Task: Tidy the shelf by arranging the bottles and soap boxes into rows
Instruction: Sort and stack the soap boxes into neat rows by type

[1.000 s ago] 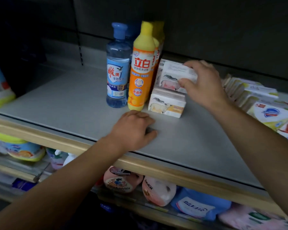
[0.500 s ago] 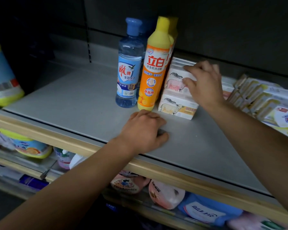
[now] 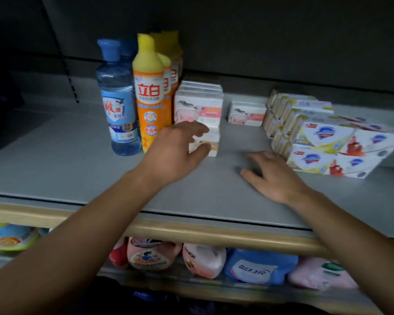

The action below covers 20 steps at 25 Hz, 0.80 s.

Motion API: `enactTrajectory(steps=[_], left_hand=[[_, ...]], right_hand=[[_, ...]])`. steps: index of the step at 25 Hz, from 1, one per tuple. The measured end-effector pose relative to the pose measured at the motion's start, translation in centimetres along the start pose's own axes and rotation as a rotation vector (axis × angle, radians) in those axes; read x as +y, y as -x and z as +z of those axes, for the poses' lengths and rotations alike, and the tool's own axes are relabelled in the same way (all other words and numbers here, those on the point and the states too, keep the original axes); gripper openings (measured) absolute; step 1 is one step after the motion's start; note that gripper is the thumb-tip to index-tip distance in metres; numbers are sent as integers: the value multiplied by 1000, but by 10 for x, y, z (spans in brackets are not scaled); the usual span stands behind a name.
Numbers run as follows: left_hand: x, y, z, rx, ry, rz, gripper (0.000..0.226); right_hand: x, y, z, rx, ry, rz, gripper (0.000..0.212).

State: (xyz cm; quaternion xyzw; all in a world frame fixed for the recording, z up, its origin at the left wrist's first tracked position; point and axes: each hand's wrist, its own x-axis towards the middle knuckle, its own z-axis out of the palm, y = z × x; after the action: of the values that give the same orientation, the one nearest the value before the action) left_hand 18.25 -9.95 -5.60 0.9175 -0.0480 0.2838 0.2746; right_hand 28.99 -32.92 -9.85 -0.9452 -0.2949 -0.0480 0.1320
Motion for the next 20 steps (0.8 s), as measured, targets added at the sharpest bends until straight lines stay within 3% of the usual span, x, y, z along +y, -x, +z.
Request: enactTrajectory(steps=[6,16,20], left_hand=[[57,-94,35,-64,-117,133,38],[35,-214,159,-273,-321,-168,62],[14,-231,182,-307,-397,-201,69]], right_hand=[[10,6,9,8,9,-4,62],[13,6,15,58,-58,7,57],[12,5,19,68,-39,1,58]])
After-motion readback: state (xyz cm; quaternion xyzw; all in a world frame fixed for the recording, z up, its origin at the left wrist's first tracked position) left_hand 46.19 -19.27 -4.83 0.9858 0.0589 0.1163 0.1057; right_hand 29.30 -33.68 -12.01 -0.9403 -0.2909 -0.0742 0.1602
